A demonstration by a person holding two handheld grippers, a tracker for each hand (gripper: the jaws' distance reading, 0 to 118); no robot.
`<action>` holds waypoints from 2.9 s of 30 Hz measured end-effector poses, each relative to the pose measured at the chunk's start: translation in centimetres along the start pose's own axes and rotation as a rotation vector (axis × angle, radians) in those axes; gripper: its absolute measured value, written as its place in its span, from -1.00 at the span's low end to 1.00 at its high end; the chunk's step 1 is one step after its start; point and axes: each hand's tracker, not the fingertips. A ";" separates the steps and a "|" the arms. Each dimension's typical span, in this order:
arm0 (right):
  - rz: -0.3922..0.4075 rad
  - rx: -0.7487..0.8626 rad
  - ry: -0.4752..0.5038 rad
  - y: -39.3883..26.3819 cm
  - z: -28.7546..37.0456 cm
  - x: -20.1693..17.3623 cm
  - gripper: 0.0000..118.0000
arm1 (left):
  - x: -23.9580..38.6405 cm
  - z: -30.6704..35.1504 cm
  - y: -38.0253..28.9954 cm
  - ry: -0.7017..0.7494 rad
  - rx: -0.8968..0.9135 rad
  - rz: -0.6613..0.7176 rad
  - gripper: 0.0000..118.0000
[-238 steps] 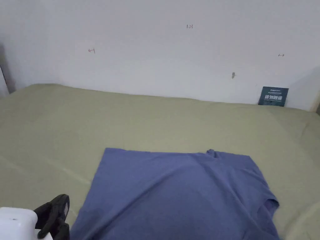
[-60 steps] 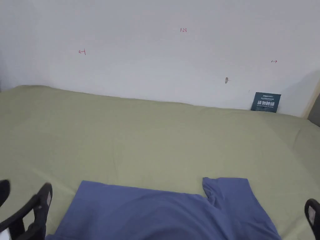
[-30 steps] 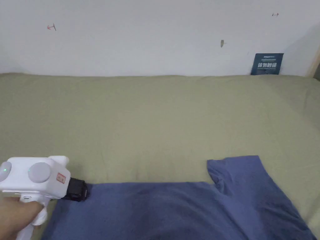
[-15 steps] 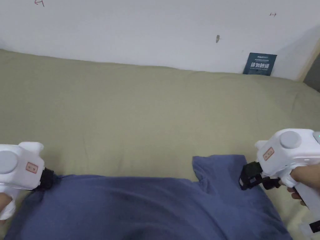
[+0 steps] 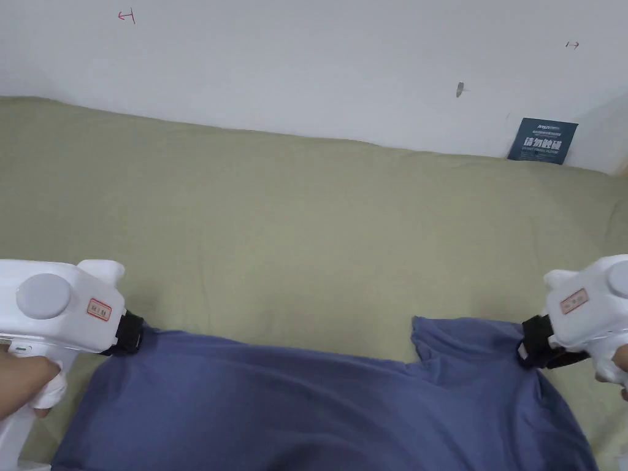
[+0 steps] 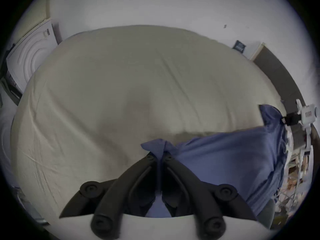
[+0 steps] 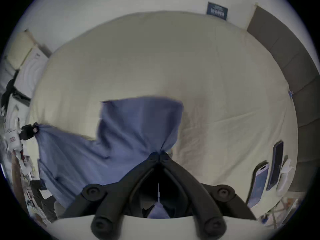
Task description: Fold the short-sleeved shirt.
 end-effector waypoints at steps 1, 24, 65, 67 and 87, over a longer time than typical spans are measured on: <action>0.032 0.042 -0.003 -0.4 1.7 0.1 -1.00 | 0.1 1.5 -0.4 0.005 0.024 -0.034 -0.91; -0.048 0.087 0.071 -30.1 8.3 1.6 -1.00 | -4.0 12.3 -25.6 -0.125 0.085 0.041 -0.91; 0.174 1.053 -0.081 -32.1 19.8 -12.5 -1.00 | 7.1 23.6 -23.5 -0.038 0.778 0.004 -0.96; 0.160 1.046 -0.069 -32.0 19.8 -12.0 -1.00 | 4.3 23.0 -23.2 -0.042 0.705 0.022 -0.43; 0.090 0.922 -0.050 -32.2 18.6 -10.2 -1.00 | -4.4 8.1 -25.1 -0.240 0.069 0.403 0.84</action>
